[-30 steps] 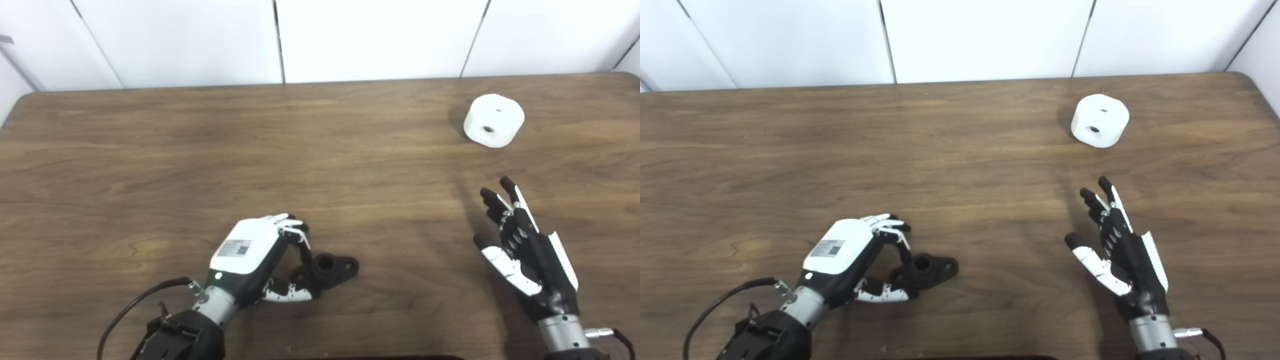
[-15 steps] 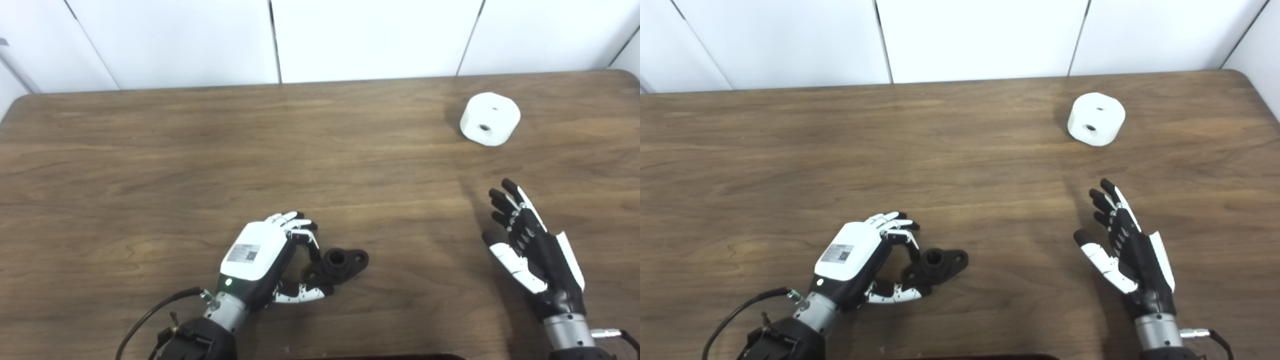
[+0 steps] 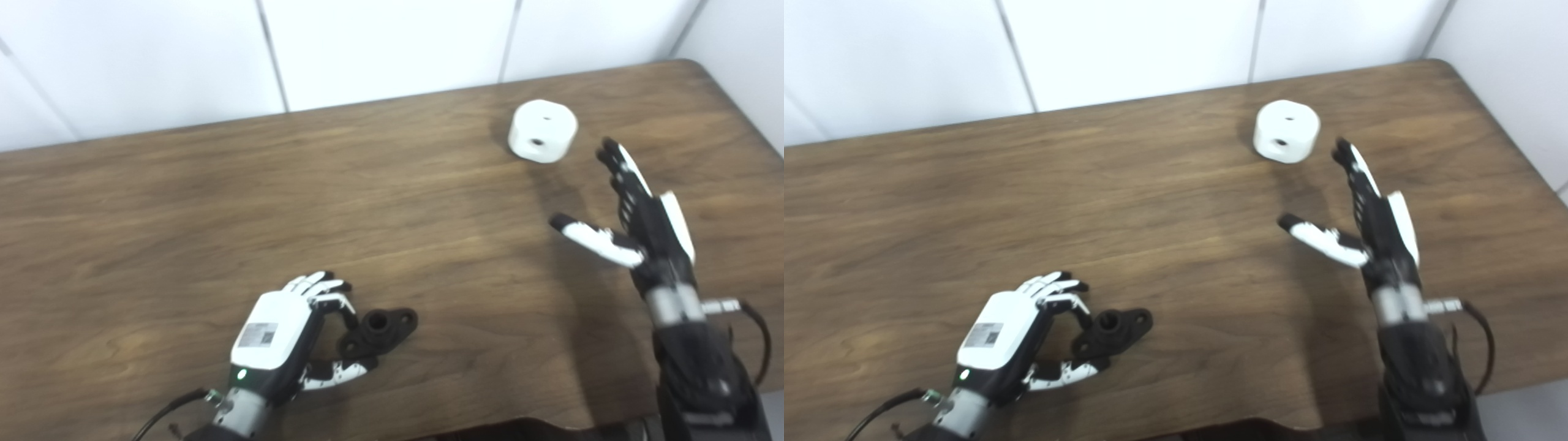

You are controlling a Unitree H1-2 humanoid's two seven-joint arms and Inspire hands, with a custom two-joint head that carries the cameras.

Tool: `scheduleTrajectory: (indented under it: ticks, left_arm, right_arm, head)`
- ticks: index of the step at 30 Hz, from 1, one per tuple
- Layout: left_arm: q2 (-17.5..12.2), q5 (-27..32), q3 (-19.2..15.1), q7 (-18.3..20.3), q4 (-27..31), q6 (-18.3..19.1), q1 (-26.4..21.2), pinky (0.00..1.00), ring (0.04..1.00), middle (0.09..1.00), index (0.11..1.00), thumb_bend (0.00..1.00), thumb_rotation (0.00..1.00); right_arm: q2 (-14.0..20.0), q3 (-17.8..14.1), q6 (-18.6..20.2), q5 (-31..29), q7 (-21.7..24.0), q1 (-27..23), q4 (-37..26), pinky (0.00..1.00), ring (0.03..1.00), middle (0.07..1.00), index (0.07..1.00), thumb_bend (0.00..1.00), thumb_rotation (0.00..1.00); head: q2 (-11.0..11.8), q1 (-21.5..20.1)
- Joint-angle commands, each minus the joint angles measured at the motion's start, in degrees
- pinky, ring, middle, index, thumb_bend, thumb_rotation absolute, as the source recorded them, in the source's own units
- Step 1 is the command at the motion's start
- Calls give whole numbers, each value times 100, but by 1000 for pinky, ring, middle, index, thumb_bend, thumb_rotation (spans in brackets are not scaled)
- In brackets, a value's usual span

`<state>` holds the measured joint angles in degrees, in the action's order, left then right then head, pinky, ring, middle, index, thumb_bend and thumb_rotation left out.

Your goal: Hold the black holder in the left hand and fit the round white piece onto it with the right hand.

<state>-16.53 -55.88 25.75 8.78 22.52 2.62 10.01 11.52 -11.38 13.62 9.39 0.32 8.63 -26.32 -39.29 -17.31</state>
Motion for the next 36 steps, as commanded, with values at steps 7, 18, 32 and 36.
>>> scheduleTrajectory:
  ticks: [7, 18, 32, 36]
  left_arm:
    - [-284, 158, -180, 160, -303, -195, 284, 879, 885, 798, 488, 519, 61]
    - [-355, 147, -298, 78, -438, -411, 315, 870, 880, 797, 488, 519, 63]
    - [-377, 301, -372, 123, -500, -507, 347, 870, 878, 799, 488, 518, 64]
    - [-363, 309, -379, 192, -477, -441, 351, 871, 881, 802, 489, 517, 65]
  right_arm:
    - [511, 108, 402, 867, -81, -826, 210, 1000, 980, 951, 935, 818, 368]
    - [1107, 385, 832, 1457, 72, -1700, 1052, 914, 928, 928, 909, 833, 401]
    - [1444, 826, 1121, 1696, 250, -2712, 2383, 918, 979, 962, 876, 818, 340]
    - [1529, 1028, 1074, 1791, 293, -2914, 2709, 904, 983, 960, 862, 832, 341]
  head:
    - [115, -164]
    - [208, -311]
    - [249, -427]
    - [249, -427]
